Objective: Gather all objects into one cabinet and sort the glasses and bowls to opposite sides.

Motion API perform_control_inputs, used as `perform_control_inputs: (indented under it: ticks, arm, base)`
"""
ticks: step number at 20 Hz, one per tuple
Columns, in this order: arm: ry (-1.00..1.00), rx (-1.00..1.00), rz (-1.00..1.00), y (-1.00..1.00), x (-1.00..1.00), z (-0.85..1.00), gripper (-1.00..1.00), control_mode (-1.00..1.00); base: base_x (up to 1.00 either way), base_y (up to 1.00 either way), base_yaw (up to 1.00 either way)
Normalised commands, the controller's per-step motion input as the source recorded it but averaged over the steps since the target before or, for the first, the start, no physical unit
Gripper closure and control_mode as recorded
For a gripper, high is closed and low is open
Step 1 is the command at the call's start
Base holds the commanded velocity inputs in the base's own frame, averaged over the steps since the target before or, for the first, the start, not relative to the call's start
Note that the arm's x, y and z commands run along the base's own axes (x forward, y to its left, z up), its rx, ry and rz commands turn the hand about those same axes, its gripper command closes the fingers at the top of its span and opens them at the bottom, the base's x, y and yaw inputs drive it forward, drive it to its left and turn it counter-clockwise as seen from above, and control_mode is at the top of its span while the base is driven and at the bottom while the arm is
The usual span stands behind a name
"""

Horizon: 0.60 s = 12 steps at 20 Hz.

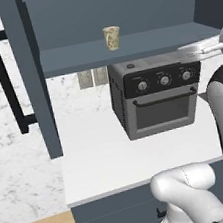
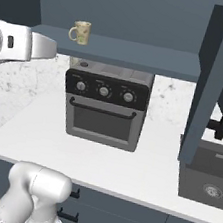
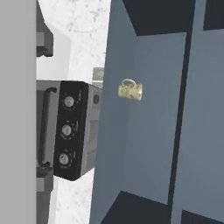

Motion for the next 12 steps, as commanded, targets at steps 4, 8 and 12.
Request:
perform_control_inputs:
  ticks: [4, 8, 12]
  arm:
    - [0.00, -0.13, -0.37, 0.28, 0.20, 0.75, -1.00, -1.00]
    - [0.02, -0.02, -0.16, 0.11, 0.62, 0.36, -1.00, -1.00]
    - [0.00, 0.13, 0.03, -0.20, 0.60, 0.00, -1.00, -1.00]
  base:
    - [0.00, 0.00, 0.00]
    - [0.00, 0.00, 0.00]
    - [0.00, 0.00, 0.00]
